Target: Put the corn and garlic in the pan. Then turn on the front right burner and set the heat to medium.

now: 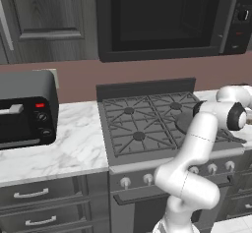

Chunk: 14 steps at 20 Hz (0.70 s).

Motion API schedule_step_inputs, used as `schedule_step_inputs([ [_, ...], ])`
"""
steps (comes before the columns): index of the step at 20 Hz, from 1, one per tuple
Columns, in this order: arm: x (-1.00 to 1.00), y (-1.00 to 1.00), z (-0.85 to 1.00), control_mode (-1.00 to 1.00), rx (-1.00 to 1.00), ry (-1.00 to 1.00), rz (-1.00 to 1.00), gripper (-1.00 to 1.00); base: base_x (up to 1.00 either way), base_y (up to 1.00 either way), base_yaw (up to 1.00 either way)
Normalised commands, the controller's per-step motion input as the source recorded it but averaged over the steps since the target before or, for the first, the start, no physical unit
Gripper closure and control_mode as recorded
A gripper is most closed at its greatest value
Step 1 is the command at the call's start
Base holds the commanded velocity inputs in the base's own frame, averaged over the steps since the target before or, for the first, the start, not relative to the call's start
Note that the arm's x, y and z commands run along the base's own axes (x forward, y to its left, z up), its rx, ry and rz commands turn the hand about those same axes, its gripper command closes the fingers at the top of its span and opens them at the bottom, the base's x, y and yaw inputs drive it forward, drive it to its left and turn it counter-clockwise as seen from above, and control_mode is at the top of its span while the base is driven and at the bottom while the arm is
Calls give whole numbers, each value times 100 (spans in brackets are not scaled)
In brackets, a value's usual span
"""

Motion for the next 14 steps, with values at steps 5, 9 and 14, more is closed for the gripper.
schedule_step_inputs([
  [5,-49,24,71,-100,0,-21,0,100,0,0,0],
  [9,-51,61,66,-100,0,-20,1,100,0,0,0],
  [14,-54,93,52,-100,-2,-22,3,100,0,0,0],
])
